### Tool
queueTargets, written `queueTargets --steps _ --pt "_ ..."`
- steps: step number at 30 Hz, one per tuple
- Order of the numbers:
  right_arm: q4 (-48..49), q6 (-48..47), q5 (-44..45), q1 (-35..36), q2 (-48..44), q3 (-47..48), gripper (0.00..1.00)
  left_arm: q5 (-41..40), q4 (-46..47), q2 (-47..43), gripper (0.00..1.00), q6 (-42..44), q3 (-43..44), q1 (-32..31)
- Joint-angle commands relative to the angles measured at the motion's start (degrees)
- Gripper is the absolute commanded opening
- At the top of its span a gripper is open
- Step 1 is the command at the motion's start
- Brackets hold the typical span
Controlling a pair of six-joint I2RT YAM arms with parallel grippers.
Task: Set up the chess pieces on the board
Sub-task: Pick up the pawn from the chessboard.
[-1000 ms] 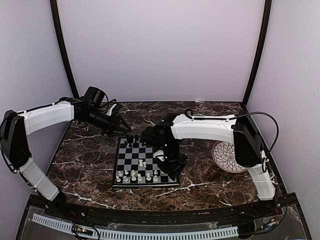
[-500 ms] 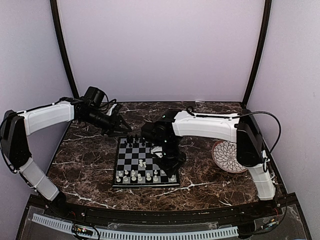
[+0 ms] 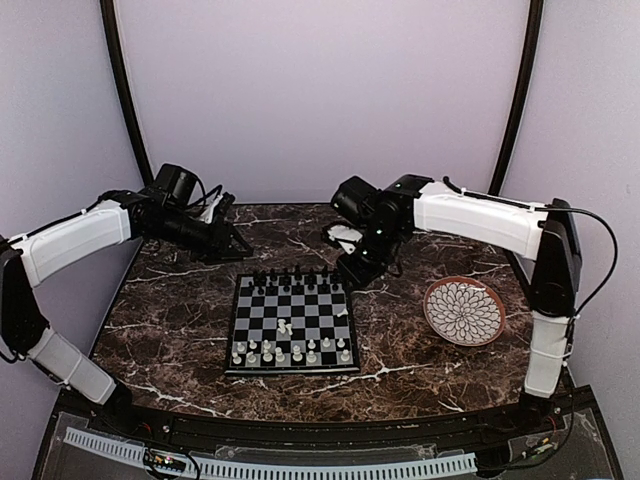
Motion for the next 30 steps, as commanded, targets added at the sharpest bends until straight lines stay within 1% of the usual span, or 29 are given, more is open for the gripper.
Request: queueTargets --steps 1,4,9,16,25,30 --pt "2.96 -12.98 4.46 0.56 5.45 2.05 0.33 -0.52 -0.52 -2.81 0.36 1.26 0.76 -1.32" --pt "6.40 -15.09 3.47 -0.05 4.86 -1.94 0.35 0.98 0.82 -3.52 0.37 1.71 1.61 -3.01" --pt "8.71 -16.91 2.88 -0.05 5.10 -5.68 0.36 0.74 3.36 -5.51 0.39 2.44 2.32 -6.56" --pt "8.89 -16.75 0.24 -0.08 8.59 -3.28 0.39 1.51 7.43 -7.80 0.41 1.17 0.48 -7.25" --pt "8.71 -16.18 -1.99 -0.01 13.15 -0.09 0.40 2.89 8.01 -8.99 0.41 0.56 -0.76 -7.23" --pt "8.51 -15.71 -2.79 0.00 13.36 -0.97 0.40 3.25 8.77 -9.55 0.41 0.24 -1.98 -7.25"
